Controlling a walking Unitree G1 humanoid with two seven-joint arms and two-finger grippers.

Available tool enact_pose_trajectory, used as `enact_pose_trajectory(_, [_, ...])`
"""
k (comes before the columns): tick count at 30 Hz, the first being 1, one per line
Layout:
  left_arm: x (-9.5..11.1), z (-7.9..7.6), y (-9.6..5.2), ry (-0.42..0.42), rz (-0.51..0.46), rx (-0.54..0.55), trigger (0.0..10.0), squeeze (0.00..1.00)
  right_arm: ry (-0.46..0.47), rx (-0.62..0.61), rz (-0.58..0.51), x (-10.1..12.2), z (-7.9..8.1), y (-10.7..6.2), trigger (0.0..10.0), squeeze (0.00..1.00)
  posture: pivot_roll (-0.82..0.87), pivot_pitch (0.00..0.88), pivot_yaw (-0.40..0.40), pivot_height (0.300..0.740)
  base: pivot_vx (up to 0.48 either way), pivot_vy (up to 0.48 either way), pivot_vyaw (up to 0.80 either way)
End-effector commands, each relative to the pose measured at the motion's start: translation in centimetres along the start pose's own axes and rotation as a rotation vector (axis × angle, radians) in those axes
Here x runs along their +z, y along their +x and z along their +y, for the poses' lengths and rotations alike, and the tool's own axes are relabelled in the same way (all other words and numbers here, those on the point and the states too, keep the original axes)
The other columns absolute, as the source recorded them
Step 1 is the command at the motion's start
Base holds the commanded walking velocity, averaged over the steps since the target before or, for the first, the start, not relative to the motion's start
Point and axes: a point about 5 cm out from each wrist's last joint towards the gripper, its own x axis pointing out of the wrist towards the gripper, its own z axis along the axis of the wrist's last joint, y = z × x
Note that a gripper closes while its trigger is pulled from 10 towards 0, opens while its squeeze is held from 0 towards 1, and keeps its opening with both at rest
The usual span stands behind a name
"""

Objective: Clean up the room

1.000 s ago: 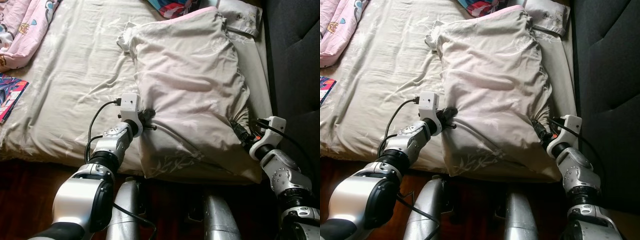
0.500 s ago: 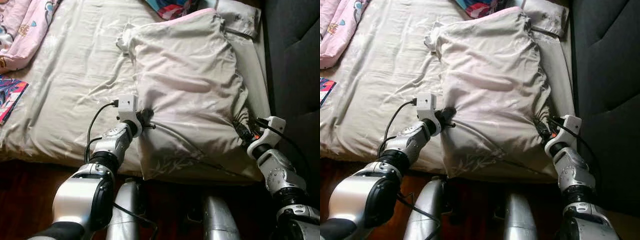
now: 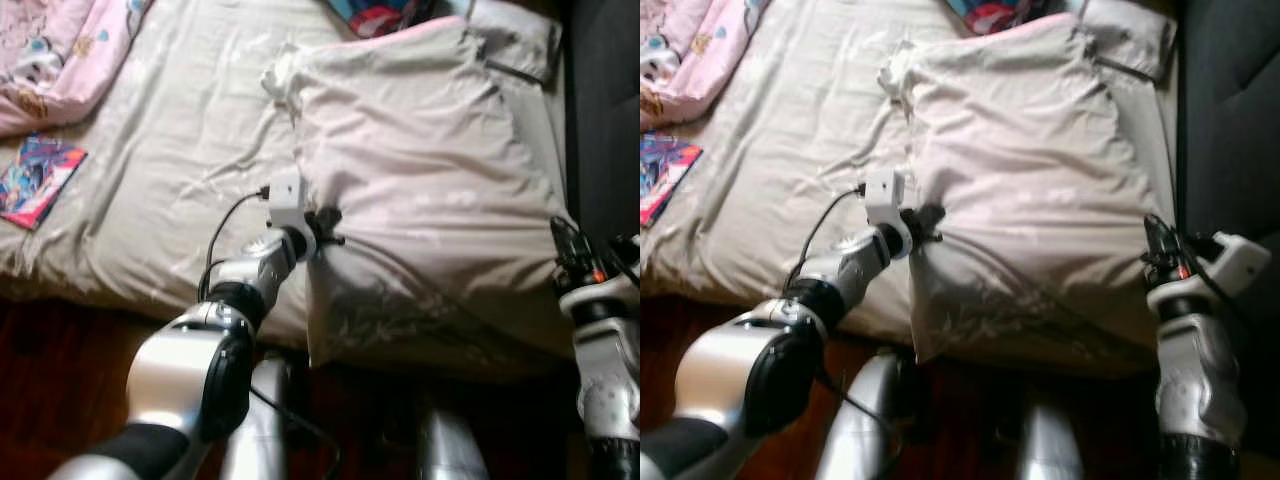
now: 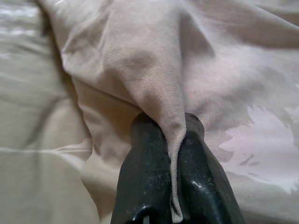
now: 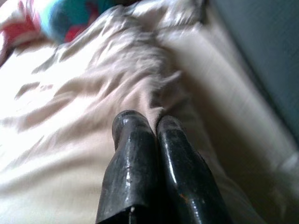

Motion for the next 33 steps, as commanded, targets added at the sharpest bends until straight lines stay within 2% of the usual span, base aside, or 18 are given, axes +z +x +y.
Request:
enact_pose_trajectory(1, [-0.3, -0.6, 0.2, -0.001, 0.021, -0.038, 10.0, 0.00, 0.023, 0.026, 0.085, -1.1, 0.1, -1.8, 0.0, 0.00, -0.08, 0.411, 0.105, 0.641, 0.000, 0.000, 0.00])
enact_pose_trajectory(2, [-0.5, -1.0, 0.2, 0.015, 0.040, -0.072, 10.0, 0.00, -0.024, 0.034, 0.253, -3.2, 0.2, -3.5, 0.0, 0.00, -0.08, 0.412, 0.107, 0.641, 0.000, 0.000, 0.00])
enact_pose_trajectory(3, [-0.6, -1.1, 0.3, 0.024, 0.046, -0.081, 10.0, 0.00, -0.044, 0.035, 0.312, -4.0, 0.2, -4.2, 0.0, 0.00, -0.08, 0.412, 0.108, 0.641, 0.000, 0.000, 0.00])
enact_pose_trajectory(4, [-0.6, -1.1, 0.3, 0.030, 0.051, -0.087, 10.0, 0.00, -0.065, 0.034, 0.439, -5.5, 0.0, -5.6, 0.0, 0.00, -0.08, 0.413, 0.111, 0.641, 0.000, 0.000, 0.00])
enact_pose_trajectory(5, [-0.6, -1.1, 0.3, 0.029, 0.051, -0.086, 10.0, 0.00, -0.074, 0.033, 0.492, -6.1, 0.0, -6.3, 0.0, 0.00, -0.08, 0.412, 0.111, 0.641, 0.000, 0.000, 0.00])
enact_pose_trajectory(7, [-0.6, -1.0, 0.2, 0.027, 0.052, -0.082, 10.0, 0.00, -0.094, 0.055, 0.527, -6.7, 0.1, -7.0, 0.0, 0.00, -0.08, 0.412, 0.113, 0.641, 0.000, 0.000, 0.00])
enact_pose_trajectory(10, [-0.6, -0.8, 0.1, 0.026, 0.052, -0.071, 10.0, 0.00, -0.074, 0.058, 0.546, -7.3, 0.2, -7.4, 0.0, 0.00, -0.08, 0.411, 0.115, 0.641, 0.000, 0.000, 0.00])
enact_pose_trajectory(16, [-0.5, 0.1, -0.1, 0.031, 0.040, -0.038, 10.0, 0.00, -0.082, -0.037, 0.539, -7.9, -0.3, -6.6, 0.0, 0.00, -0.07, 0.408, 0.117, 0.641, 0.000, 0.000, 0.00])
enact_pose_trajectory(17, [-0.5, 0.4, -0.3, 0.029, 0.036, -0.028, 10.0, 0.00, -0.081, -0.115, 0.489, -7.6, -1.0, -5.9, 10.0, 0.00, -0.06, 0.406, 0.118, 0.641, 0.000, 0.000, 0.00])
enact_pose_trajectory(18, [-0.5, 0.4, -0.3, 0.029, 0.036, -0.028, 10.0, 0.00, -0.081, -0.115, 0.489, -7.6, -1.0, -5.9, 10.0, 0.00, -0.06, 0.406, 0.118, 0.641, 0.000, 0.000, 0.00])
enact_pose_trajectory(20, [-0.7, 1.2, -0.6, 0.026, 0.034, -0.010, 10.0, 0.00, -0.087, -0.230, 0.365, -6.6, -2.1, -4.5, 10.0, 0.00, -0.05, 0.403, 0.118, 0.641, 0.000, 0.000, 0.00])
enact_pose_trajectory(25, [-1.3, 2.0, -1.0, 0.024, 0.044, 0.011, 10.0, 0.00, -0.097, -0.272, 0.265, -5.7, -2.0, -3.2, 10.0, 0.00, -0.04, 0.400, 0.116, 0.641, 0.000, 0.000, 0.00])
enact_pose_trajectory(26, [-1.7, 2.5, -1.3, 0.027, 0.051, 0.025, 10.0, 0.00, -0.086, -0.252, 0.256, -5.8, -1.5, -2.7, 10.0, 0.00, -0.03, 0.395, 0.113, 0.641, 0.000, 0.000, 0.00])
enact_pose_trajectory(27, [-1.9, 2.7, -1.4, 0.028, 0.053, 0.032, 10.0, 0.00, -0.082, -0.241, 0.257, -5.9, -1.2, -2.5, 10.0, 0.55, -0.03, 0.394, 0.113, 0.641, 0.000, 0.000, 0.00])
enact_pose_trajectory(28, [-1.9, 2.7, -1.4, 0.028, 0.053, 0.032, 10.0, 0.00, -0.082, -0.241, 0.257, -5.9, -1.2, -2.5, 10.0, 0.55, -0.03, 0.394, 0.113, 0.641, 0.000, 0.000, 0.00])
enact_pose_trajectory(29, [-2.1, 3.0, -1.5, 0.032, 0.055, 0.039, 10.0, 0.00, -0.077, -0.235, 0.258, -6.1, -1.0, -2.4, 10.0, 1.00, -0.03, 0.394, 0.112, 0.641, 0.000, 0.000, 0.00])
enact_pose_trajectory(31, [-2.4, 3.3, -1.7, 0.044, 0.057, 0.048, 10.0, 0.00, -0.073, -0.231, 0.257, -6.5, -0.7, -2.1, 10.0, 1.00, -0.02, 0.393, 0.111, 0.641, 0.000, 0.000, 0.00])
enact_pose_trajectory(33, [-2.9, 3.7, -2.0, 0.037, 0.057, 0.060, 10.0, 1.00, -0.061, -0.222, 0.260, -7.1, -0.2, -1.7, 10.0, 1.00, -0.02, 0.390, 0.107, 0.641, 0.000, 0.000, 0.00])
